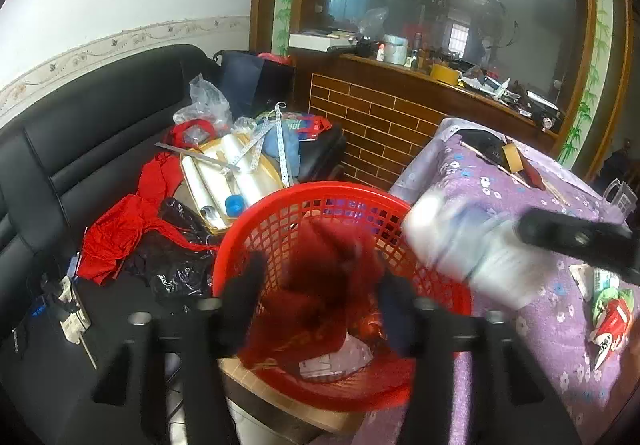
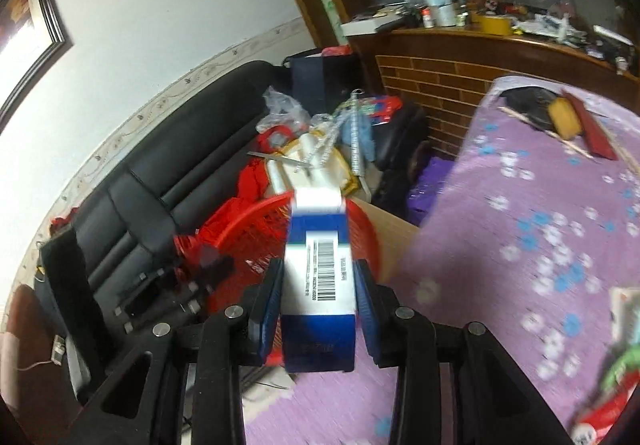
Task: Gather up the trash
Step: 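Carry the red bag with the left tool while the right tool carries the box, both into the red basket, then swing both open tools back over the table, then grasp the red-and-white carton with the left tool while the right tool grasps the orange juice box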
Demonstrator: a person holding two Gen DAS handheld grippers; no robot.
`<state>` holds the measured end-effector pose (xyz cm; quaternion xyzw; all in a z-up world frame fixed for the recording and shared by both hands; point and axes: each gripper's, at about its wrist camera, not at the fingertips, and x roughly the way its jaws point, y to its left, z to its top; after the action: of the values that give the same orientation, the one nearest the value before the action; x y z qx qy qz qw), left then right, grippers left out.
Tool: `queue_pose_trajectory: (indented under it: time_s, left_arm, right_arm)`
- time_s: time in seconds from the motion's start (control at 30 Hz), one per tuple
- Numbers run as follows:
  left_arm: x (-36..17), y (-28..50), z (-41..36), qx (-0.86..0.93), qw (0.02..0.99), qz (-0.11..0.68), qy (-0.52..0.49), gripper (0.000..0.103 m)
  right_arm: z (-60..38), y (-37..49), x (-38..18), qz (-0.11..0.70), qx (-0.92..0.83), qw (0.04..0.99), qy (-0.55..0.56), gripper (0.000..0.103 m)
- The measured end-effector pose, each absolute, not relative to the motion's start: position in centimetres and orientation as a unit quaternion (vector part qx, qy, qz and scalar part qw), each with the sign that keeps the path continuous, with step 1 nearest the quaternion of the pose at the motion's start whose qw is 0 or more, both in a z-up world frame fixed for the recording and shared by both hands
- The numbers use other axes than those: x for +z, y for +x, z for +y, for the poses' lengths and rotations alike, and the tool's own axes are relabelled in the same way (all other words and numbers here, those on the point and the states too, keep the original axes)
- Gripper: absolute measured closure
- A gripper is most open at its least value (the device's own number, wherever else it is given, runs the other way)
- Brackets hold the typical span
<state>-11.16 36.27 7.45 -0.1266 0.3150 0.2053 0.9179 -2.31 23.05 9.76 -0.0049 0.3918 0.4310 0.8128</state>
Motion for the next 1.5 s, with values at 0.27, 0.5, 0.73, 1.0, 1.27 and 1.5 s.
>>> queue_pose_trajectory:
  time_s: [0.27,0.5,0.73,1.0,1.27,1.5]
  left_arm:
    - [7.8,-11.5,35.2,0.200,0.922,0.305,-0.129,0.028]
    - [8.7,-11.0,28.6,0.136,0.938,0.303,-0.105,0.027]
    - [7.5,-8.9,17.4,0.030,0.937,0.344,-0.047,0.027]
    - [6.3,-7.0,4.2,-0.105,0.917,0.378,0.070,0.016]
    - [1.7,-3.9,-3.5,-0.108,0.876,0.406,0.237,0.015]
    - [1.3,-1.3,-2.4,-0.122,0.889,0.404,0.179,0.025]
  right_arm:
    - [18.8,-2.8,10.1,0.373,0.410,0.832,0.008,0.047]
    - [7.4,-5.8,8.5,0.378,0.357,0.853,0.046,0.044]
    - [-6.1,-8.0,6.5,0.379,0.276,0.877,0.102,0.044]
    - [-18.4,-8.7,5.1,0.371,0.187,0.888,0.196,0.042]
    - [-21.2,-9.1,3.9,0.378,0.181,0.882,0.215,0.042]
    - [-21.2,-8.4,2.9,0.386,0.179,0.878,0.218,0.042]
